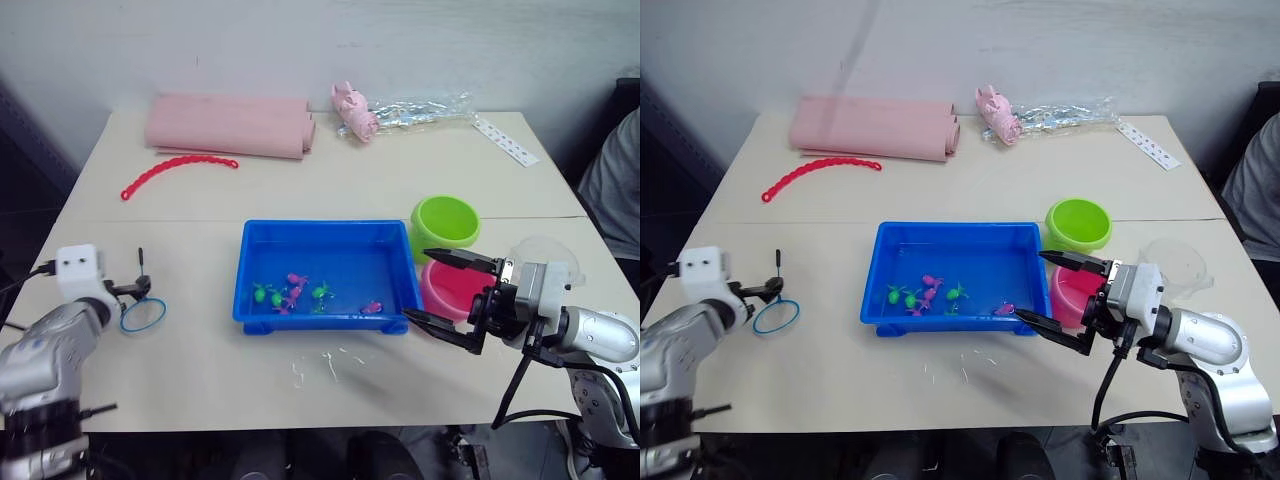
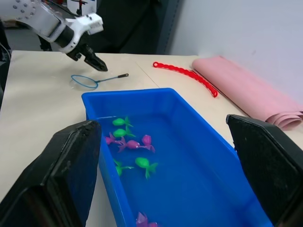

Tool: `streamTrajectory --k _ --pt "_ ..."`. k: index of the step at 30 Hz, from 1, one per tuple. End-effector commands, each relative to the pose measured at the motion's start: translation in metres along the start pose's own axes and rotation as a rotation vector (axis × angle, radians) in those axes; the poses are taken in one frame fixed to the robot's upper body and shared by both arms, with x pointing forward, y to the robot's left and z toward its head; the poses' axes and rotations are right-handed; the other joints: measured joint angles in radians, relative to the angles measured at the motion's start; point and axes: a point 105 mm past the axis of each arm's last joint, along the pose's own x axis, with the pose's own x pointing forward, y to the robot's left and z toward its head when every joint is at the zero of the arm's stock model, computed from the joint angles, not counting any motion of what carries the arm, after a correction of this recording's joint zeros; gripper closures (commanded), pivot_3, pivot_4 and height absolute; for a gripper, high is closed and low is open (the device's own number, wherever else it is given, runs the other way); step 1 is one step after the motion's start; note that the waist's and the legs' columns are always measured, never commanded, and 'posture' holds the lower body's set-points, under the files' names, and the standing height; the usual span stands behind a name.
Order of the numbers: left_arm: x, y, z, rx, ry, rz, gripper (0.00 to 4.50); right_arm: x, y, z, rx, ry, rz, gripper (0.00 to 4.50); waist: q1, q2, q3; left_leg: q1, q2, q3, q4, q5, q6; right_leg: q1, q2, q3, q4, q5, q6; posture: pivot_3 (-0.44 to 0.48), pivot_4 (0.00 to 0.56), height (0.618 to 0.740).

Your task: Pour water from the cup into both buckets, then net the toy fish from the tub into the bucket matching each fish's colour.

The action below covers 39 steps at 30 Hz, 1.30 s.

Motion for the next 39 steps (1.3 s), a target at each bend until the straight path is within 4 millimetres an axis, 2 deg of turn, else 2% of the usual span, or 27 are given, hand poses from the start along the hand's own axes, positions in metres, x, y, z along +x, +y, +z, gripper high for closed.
streamTrajectory --k 1,8,12,13,18,21,23,26,29,31,32,33,35,37,39 --pt "0.015 0.001 -0.01 -0.008 0.104 -0.022 0.0 0.002 0.0 0.009 -0.051 -0.016 -0.001 0.02 0.0 0.0 0.0 0.0 0.0 0.0 0.0 0.0 0.0 0.0 0.0 0.0 0.0 0.0 0.0 0.0 0.15 0.74" --pt "0.041 -0.013 -0.024 0.023 0.204 -0.087 0.0 0.001 0.001 0.007 -0.059 -0.007 -0.026 0.02 0.017 0.006 -0.004 0.002 -0.001 0.0 0.0 0.004 0.0 0.0 -0.001 0.0 0.004 0.0 0.0 0.0 0.15 0.74" --pt "0.045 -0.019 -0.04 -0.016 0.28 -0.113 1.0 0.0 0.002 0.007 -0.066 -0.005 -0.031 0.0 0.015 0.01 -0.006 0.004 -0.001 -0.001 0.0 0.005 -0.001 0.0 -0.001 0.0 0.01 0.0 0.0 0.0 0.15 0.74" --pt "0.045 -0.018 -0.044 -0.011 0.293 -0.112 1.52 -0.001 0.002 0.008 -0.07 -0.004 -0.037 0.0 0.015 0.013 -0.008 0.005 -0.001 -0.001 0.0 0.005 -0.001 0.0 -0.001 0.0 0.01 0.0 0.0 0.0 0.15 0.74" --pt "0.043 -0.017 -0.054 -0.023 0.309 -0.117 3.35 -0.005 0.0 0.007 -0.075 0.009 -0.06 0.0 0.014 0.021 -0.012 0.005 -0.001 0.0 0.0 0.004 0.0 0.0 -0.002 0.001 0.01 0.0 0.0 0.0 0.15 0.74" --pt "0.04 -0.013 -0.049 -0.026 0.269 -0.126 4.45 -0.006 0.001 0.005 -0.069 0.017 -0.061 0.0 0.011 0.023 -0.014 0.005 -0.001 0.0 0.0 0.004 0.0 0.0 -0.002 0.001 0.01 0.0 0.0 0.0 0.15 0.74" --pt "0.037 -0.007 -0.028 -0.1 0.134 -0.167 4.45 -0.007 0.003 0.004 -0.073 0.021 -0.061 0.0 0.01 0.023 -0.014 0.005 -0.001 0.0 0.0 0.004 0.0 0.0 -0.002 0.002 0.009 0.0 0.0 0.0 0.15 0.74" --pt "0.015 -0.002 0.019 -0.043 -0.147 -0.335 4.45 -0.005 0.004 0.006 -0.066 0.028 -0.055 0.0 0.0 0.02 -0.012 0.004 -0.001 0.0 0.0 0.004 0.0 0.0 -0.001 0.002 0.008 0.0 0.0 0.0 0.15 0.74" --pt "-0.01 -0.003 0.048 0.065 -0.288 -0.488 4.45 0.002 0.01 0.014 -0.038 0.025 0.002 0.0 -0.002 0.013 -0.007 0.002 0.0 -0.001 0.0 0.004 -0.001 -0.002 -0.001 0.0 0.008 -0.001 -0.001 0.0 0.15 0.74" --pt "-0.032 -0.014 0.071 0.269 -0.384 -0.6 4.45 0.007 0.016 0.016 -0.019 0.056 0.098 0.0 -0.002 0.005 -0.005 0.001 0.0 -0.001 0.0 0.004 -0.001 -0.002 -0.001 0.0 0.008 -0.001 -0.001 0.0 0.15 0.74" --pt "-0.045 -0.027 0.08 0.382 -0.405 -0.697 4.45 0.009 0.015 0.017 -0.013 0.078 0.115 0.0 -0.004 0.003 -0.004 0.001 0.0 -0.001 0.0 0.004 -0.001 -0.002 -0.001 0.0 0.007 -0.001 -0.001 0.0 0.15 0.74" --pt "-0.065 -0.05 0.09 0.496 -0.436 -0.853 4.45 0.014 0.009 0.019 0.017 0.092 0.112 0.0 -0.004 0.001 -0.003 0.0 0.0 -0.001 0.0 0.004 -0.001 -0.002 -0.001 0.0 0.007 0.0 -0.001 0.0 0.15 0.74" --pt "-0.098 -0.085 0.099 0.618 -0.454 -1.104 4.45 0.022 0.002 0.028 0.076 0.075 0.116 0.0 0.001 0.003 -0.002 0.0 0.0 -0.002 0.0 0.003 -0.001 -0.001 -0.002 0.0 0.003 0.0 -0.002 0.0 0.15 0.74" --pt "-0.121 -0.114 0.097 0.763 -0.426 -1.309 4.45 0.03 0.0 0.038 0.166 0.069 0.161 0.0 0.005 0.004 -0.001 -0.001 -0.001 -0.002 0.0 0.003 0.0 0.0 -0.004 0.0 -0.001 0.001 -0.003 0.0 0.15 0.74" --pt "-0.134 -0.139 0.089 0.92 -0.367 -1.448 4.45 0.037 -0.003 0.043 0.212 0.099 0.199 0.0 0.006 0.005 -0.001 -0.001 -0.001 -0.002 -0.001 0.002 0.001 0.0 -0.005 0.0 -0.002 0.001 -0.003 0.0 0.15 0.74"
